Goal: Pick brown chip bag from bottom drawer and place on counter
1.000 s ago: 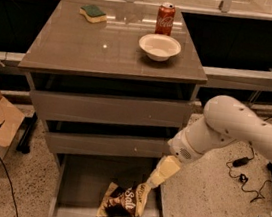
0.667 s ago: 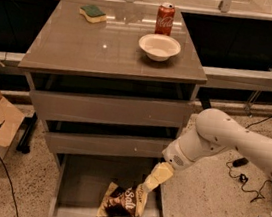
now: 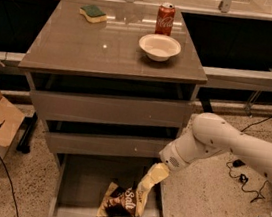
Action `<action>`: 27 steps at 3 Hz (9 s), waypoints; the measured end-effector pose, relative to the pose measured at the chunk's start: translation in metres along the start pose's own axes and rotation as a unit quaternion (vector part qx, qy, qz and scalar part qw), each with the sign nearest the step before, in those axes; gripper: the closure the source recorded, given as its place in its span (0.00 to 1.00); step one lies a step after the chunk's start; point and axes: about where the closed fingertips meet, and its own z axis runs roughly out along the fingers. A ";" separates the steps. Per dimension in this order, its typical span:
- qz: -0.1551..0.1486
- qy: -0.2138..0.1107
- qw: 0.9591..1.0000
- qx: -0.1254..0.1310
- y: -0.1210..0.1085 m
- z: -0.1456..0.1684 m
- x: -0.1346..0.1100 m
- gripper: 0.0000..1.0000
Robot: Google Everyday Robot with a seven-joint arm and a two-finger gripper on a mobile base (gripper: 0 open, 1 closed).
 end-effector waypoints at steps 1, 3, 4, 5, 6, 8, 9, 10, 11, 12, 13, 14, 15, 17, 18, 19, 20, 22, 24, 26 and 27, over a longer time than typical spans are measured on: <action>-0.001 -0.011 1.000 0.013 -0.011 0.025 0.000 0.00; 0.025 -0.020 0.999 0.026 -0.041 0.077 0.020 0.00; 0.054 -0.023 0.998 0.027 -0.059 0.101 0.037 0.00; 0.082 -0.024 0.996 0.022 -0.078 0.127 0.054 0.00; 0.082 -0.024 0.996 0.022 -0.078 0.127 0.054 0.00; 0.139 -0.030 0.990 0.014 -0.104 0.187 0.069 0.00; 0.175 -0.036 0.984 0.012 -0.118 0.219 0.086 0.00; 0.216 -0.035 0.976 0.003 -0.134 0.252 0.109 0.00; 0.253 -0.033 0.967 -0.014 -0.147 0.285 0.129 0.00; 0.285 -0.028 0.957 -0.038 -0.154 0.312 0.142 0.19; 0.293 -0.039 0.954 -0.054 -0.152 0.322 0.139 0.50; 0.290 -0.050 0.954 -0.057 -0.145 0.317 0.133 0.74; 0.290 -0.075 0.953 -0.037 -0.138 0.291 0.120 0.96; 0.229 -0.130 0.964 0.029 -0.097 0.200 0.080 1.00; 0.139 -0.153 0.976 0.068 -0.057 0.133 0.054 1.00; -0.019 -0.171 0.973 0.154 -0.008 0.030 0.012 1.00; -0.121 -0.187 0.947 0.232 0.022 -0.055 -0.024 1.00; -0.254 -0.206 0.887 0.326 0.065 -0.154 -0.074 1.00; -0.278 -0.200 0.876 0.340 0.066 -0.162 -0.088 1.00; -0.414 -0.226 0.791 0.390 0.081 -0.218 -0.190 1.00; -0.473 -0.229 0.750 0.401 0.098 -0.241 -0.240 1.00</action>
Offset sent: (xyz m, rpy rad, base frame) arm 0.0278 0.0152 -0.0864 0.0108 -0.0516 -0.0709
